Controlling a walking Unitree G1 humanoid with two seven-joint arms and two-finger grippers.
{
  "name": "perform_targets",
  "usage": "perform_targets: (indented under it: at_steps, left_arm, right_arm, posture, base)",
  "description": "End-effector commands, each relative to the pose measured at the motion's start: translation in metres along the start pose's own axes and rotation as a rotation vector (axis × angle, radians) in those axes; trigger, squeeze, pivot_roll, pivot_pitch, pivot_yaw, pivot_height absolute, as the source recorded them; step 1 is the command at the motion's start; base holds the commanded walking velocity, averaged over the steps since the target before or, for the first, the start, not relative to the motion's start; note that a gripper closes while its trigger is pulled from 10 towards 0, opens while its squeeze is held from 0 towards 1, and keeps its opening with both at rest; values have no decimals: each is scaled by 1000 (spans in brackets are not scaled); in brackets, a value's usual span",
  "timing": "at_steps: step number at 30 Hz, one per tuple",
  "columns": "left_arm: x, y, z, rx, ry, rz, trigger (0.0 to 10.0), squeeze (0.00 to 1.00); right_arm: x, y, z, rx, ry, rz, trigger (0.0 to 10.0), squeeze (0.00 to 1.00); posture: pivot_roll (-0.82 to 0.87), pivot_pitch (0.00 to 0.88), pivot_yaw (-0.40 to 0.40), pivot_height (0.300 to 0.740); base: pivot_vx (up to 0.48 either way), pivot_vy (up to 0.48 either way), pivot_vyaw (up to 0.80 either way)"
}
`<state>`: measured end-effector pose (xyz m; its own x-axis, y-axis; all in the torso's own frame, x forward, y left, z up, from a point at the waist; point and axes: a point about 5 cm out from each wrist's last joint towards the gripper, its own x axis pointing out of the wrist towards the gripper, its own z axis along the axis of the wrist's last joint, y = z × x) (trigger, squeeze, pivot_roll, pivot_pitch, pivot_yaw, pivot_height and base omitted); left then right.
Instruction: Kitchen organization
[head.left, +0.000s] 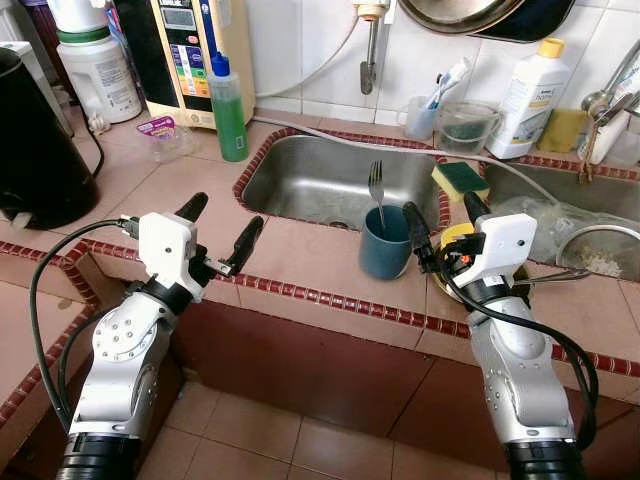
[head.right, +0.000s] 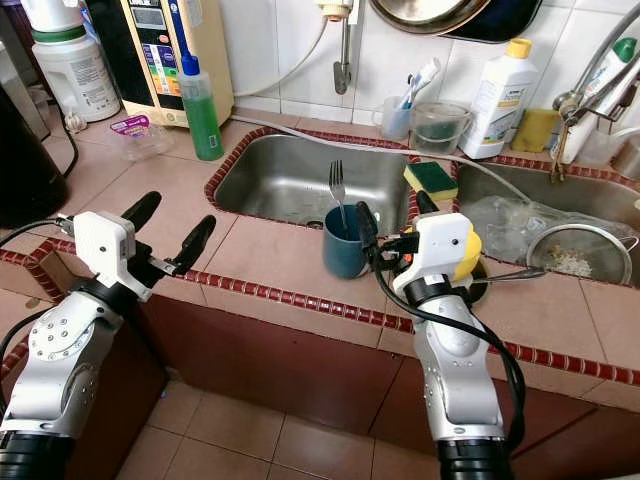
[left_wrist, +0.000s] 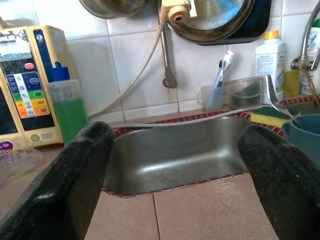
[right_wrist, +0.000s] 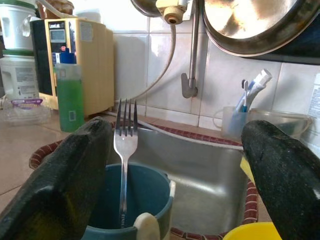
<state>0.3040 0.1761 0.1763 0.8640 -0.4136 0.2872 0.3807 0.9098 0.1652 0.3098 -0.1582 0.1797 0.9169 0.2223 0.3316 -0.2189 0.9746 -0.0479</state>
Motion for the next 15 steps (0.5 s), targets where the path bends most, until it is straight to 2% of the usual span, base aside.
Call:
perform_targets:
  at_steps: [1, 11, 15]
  left_arm:
    - [2, 2, 3, 11, -11, 7, 10000, 0]
    - [0, 0, 2, 27, -13, -3, 10000, 0]
    - [-1, 1, 2, 18, -20, 4, 10000, 0]
  right_arm:
    - [1, -2, 2, 5, -12, -3, 10000, 0]
    - [1, -2, 2, 2, -7, 3, 10000, 0]
    - [1, -4, 2, -1, -7, -4, 10000, 0]
  posture:
    - [-84, 46, 31, 740]
    - [-85, 47, 25, 740]
    - [-84, 46, 26, 740]
  base:
    - [0, 0, 0]
    - [0, 0, 0]
    - [0, -323, 0]
